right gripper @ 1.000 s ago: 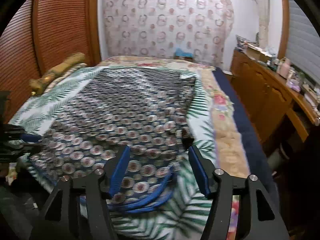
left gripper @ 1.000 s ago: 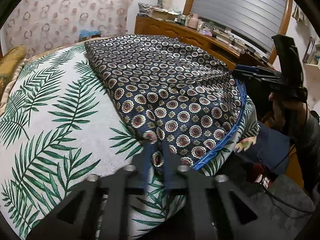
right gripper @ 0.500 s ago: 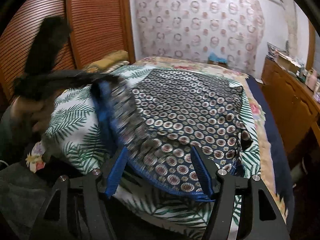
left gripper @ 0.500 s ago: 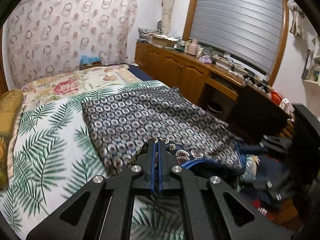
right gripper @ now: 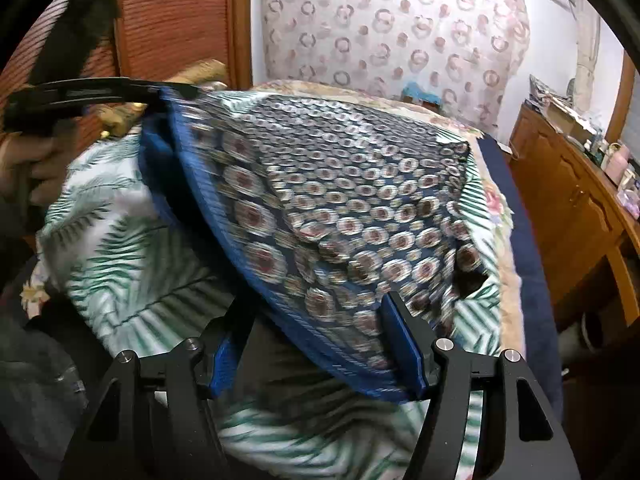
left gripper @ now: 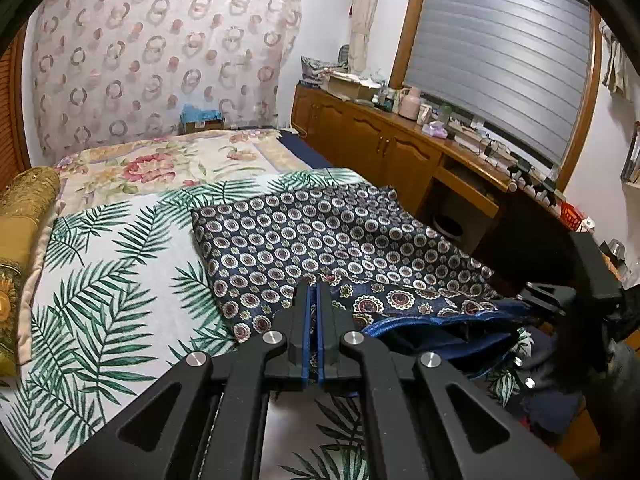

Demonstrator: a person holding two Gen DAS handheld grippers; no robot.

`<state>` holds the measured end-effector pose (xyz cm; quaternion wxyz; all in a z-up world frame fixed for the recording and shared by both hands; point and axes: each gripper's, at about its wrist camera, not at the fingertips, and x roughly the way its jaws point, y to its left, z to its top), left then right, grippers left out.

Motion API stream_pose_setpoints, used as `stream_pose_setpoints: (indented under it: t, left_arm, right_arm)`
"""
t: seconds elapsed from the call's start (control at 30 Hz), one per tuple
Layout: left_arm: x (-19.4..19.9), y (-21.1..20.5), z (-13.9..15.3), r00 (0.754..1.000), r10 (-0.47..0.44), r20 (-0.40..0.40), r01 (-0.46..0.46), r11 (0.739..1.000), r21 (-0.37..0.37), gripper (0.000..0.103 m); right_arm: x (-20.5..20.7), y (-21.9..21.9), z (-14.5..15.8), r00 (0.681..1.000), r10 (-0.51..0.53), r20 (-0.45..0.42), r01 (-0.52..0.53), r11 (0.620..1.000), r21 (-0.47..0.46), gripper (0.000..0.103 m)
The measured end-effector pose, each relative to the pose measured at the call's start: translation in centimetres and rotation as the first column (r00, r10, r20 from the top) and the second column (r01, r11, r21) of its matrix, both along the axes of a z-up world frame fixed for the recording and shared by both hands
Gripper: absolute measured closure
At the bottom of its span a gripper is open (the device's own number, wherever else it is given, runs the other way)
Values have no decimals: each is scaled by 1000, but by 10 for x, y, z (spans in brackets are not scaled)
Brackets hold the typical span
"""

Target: Fold small clothes

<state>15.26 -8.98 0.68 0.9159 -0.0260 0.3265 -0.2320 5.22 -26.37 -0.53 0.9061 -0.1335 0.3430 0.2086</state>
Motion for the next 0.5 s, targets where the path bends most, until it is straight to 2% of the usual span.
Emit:
stream_pose_setpoints:
  t: [0.03, 0.13, 0.17, 0.27, 0.37, 0.5]
  left_arm:
    - [0, 2, 1, 1000, 0, 2, 0, 1000, -5, 100]
    - [2, 8, 7, 1000, 7, 12, -7, 1000, -18, 100]
    - [5, 11, 10, 1000, 13, 14, -12, 1000, -21, 100]
    - [14, 15, 17, 999, 31, 30, -31, 999, -8, 100]
    - [29, 19, 22, 998, 51, 44, -51, 999, 14, 100]
    - [51, 23, 18, 997, 70, 36, -72, 996, 44, 100]
  right_arm:
    - [5, 0, 1, 1000, -1, 3, 1, 1000, -17, 43]
    - [17, 3, 13, 999, 35, 13, -35, 999, -31, 85]
    - [20, 5, 20, 998, 47, 30, -46, 998, -32, 92]
    - [35, 8, 45, 994, 56, 92, -55, 998, -7, 97]
    - [51, 12, 67, 988, 58, 145, -61, 998, 20, 97]
    - [87, 20, 78, 987, 61, 147, -69, 996, 50, 97]
